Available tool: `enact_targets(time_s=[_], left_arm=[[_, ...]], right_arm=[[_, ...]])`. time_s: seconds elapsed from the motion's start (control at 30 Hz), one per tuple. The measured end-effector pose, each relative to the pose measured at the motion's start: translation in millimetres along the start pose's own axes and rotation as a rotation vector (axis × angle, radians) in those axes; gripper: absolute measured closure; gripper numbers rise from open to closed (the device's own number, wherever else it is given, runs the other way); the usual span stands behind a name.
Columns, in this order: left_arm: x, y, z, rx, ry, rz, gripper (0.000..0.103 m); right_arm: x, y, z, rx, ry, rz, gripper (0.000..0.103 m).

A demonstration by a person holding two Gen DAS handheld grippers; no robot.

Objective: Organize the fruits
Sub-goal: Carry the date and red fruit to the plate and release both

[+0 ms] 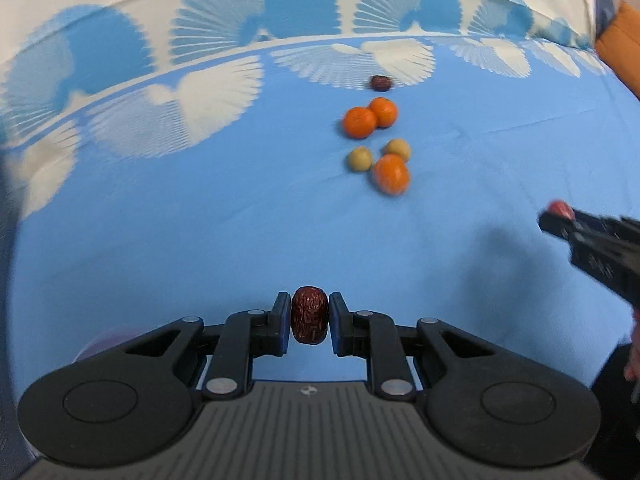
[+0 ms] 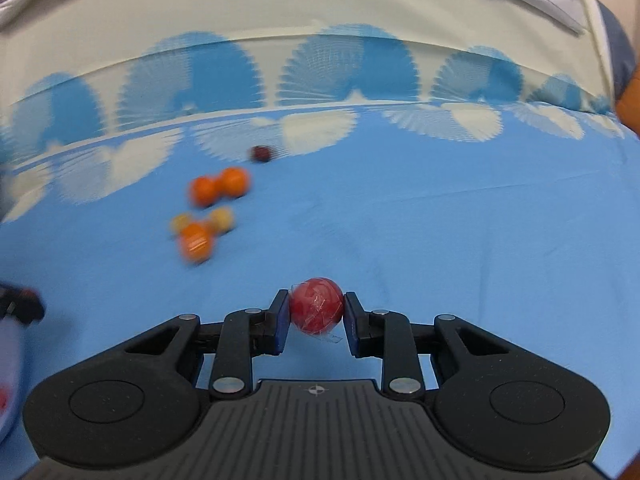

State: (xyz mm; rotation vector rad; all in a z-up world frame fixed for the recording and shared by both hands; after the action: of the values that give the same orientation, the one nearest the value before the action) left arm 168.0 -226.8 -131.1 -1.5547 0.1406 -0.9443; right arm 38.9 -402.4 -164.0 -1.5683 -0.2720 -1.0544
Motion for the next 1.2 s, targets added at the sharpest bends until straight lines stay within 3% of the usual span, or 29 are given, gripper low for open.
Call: enact_targets(time_s=[0.17, 0.3, 0.6, 0.9, 1.2], left_arm=[[-35.8, -57.5, 20.4, 0.069, -0.084, 0.041, 0.081], [-67.0, -107.5, 34.6, 0.094, -0.121, 0.004, 0.081], [-144.2, -183.3, 60.4, 0.149, -0.214, -0.044, 0.081], [-196.9, -214.1, 71.6, 0.158, -0.284, -0.077, 0.081], [-206.0, -225.0, 71.3, 0.151, -0.291, -0.109, 0.081]], right_arm=[[-15.9, -63.9, 47.2, 0.144, -0.035, 0.034, 0.073], [-25.5, -118.3, 96.4, 0.270, -0.121, 0.030, 0.073], [-55.0, -214.5, 169.0, 0.432, -0.276, -0.005, 0.073], [-88.9, -262.2, 202.0, 0.454, -0.453, -0.032, 0.073], [-93.0, -275.6, 205.2, 0.433, -0.478, -0.067, 0.073]])
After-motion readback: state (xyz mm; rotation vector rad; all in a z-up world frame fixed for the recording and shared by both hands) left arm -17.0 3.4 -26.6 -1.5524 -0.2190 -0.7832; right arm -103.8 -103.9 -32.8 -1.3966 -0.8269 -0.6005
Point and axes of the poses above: each gripper's, at about its wrist camera, not at the fingertips, and y roughly the way its jaws point, z to its left, x to its top, the point moved 3 cm from there along y, roughly the way its jaws point
